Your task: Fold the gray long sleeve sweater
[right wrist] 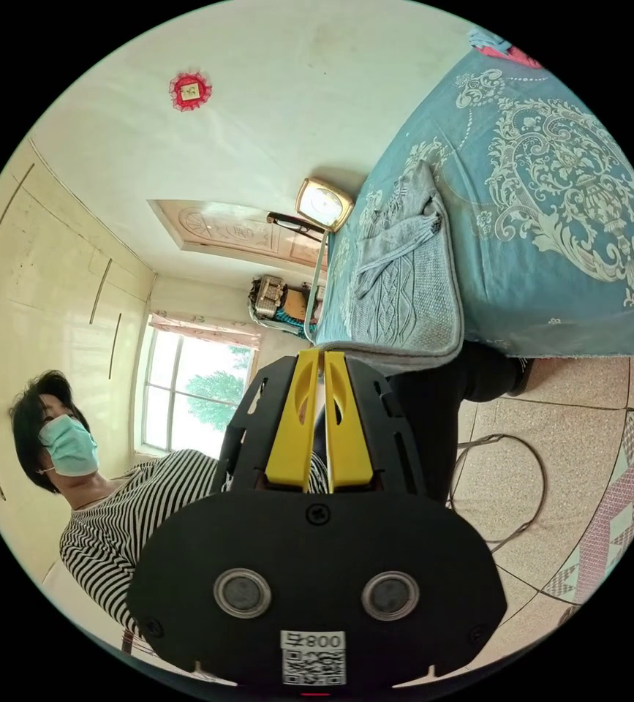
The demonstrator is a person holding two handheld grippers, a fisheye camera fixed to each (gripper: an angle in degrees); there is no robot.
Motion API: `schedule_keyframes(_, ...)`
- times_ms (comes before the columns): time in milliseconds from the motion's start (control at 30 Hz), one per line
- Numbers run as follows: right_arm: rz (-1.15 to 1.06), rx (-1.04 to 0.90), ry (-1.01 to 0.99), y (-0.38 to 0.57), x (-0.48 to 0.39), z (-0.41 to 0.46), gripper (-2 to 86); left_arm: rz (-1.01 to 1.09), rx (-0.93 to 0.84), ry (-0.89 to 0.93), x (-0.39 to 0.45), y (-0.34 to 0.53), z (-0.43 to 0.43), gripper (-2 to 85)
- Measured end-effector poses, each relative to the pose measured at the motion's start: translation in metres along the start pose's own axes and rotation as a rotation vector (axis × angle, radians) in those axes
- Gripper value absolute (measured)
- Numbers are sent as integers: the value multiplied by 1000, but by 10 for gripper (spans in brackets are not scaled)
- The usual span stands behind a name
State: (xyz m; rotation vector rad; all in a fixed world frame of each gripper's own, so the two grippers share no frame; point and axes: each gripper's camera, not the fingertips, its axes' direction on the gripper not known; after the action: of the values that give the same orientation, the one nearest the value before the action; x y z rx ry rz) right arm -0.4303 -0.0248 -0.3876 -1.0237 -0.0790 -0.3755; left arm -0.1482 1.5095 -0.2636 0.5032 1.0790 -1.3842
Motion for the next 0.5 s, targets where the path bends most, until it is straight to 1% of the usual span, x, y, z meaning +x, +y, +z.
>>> schedule_keyframes(267, 84, -9, 53, -106, 45, 17, 7, -63, -17, -66, -74, -102, 43, 15)
schedule_keyframes(500, 223, -49, 122, -195, 109, 49, 7, -190, -16, -166, -170, -173, 77, 15)
